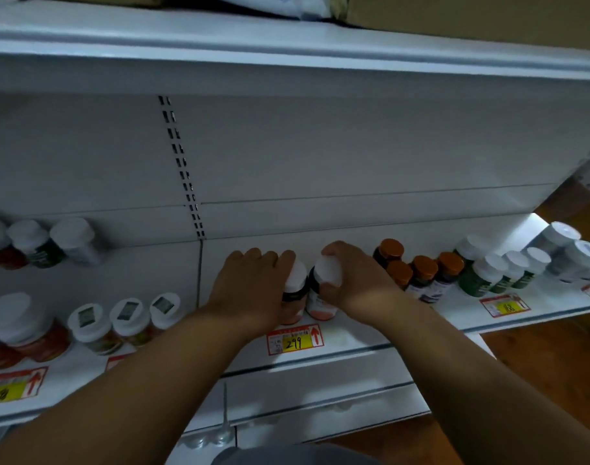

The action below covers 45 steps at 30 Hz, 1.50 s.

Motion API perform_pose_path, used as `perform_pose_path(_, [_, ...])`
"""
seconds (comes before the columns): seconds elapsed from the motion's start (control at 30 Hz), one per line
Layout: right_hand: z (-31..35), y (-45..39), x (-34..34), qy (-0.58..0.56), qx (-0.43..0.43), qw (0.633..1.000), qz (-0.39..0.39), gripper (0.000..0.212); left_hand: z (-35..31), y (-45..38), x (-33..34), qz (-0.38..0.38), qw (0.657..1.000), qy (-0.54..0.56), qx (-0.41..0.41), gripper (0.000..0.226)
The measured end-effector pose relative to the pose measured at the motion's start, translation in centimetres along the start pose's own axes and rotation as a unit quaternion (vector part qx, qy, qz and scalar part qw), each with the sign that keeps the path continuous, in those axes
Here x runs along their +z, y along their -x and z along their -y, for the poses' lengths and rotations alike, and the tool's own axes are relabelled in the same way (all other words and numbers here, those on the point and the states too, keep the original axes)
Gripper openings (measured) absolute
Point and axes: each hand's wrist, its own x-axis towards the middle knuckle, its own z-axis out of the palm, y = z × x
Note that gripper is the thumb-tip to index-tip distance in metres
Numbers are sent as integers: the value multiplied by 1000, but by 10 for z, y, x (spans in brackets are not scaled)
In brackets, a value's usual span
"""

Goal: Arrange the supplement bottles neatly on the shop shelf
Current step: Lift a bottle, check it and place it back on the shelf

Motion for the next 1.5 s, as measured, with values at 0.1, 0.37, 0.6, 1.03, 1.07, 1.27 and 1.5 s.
perform_pose_path(0.1, [-9, -6, 6, -6, -13, 1000, 9, 58, -1, 1, -1, -3, 1000, -8, -4, 73])
perform_pose_path(0.37, [-10, -5, 7, -33, -82, 996, -22, 64, -6, 8, -16, -20, 998, 43, -40, 84])
perform_pose_path(0.6, [77, -10, 8, -70, -233, 967, -71, 38, 30, 69, -56, -125, 980, 84, -127, 68])
perform_pose_path(1.03, [276, -91, 145, -9, -273, 962, -22, 36, 213, 184, -94, -66, 976, 59, -197, 55])
perform_pose_path(1.07, [287, -105, 155, 9, -254, 967, -7, 39, 226, 190, -96, -62, 977, 58, -194, 54])
perform_pose_path(1.27, [329, -169, 206, 171, -146, 971, 80, 40, 279, 210, -101, -43, 979, 74, -186, 50])
perform_pose_path(1.5, [331, -176, 222, 120, -92, 987, -60, 37, 300, 217, -97, -71, 975, 121, -175, 44])
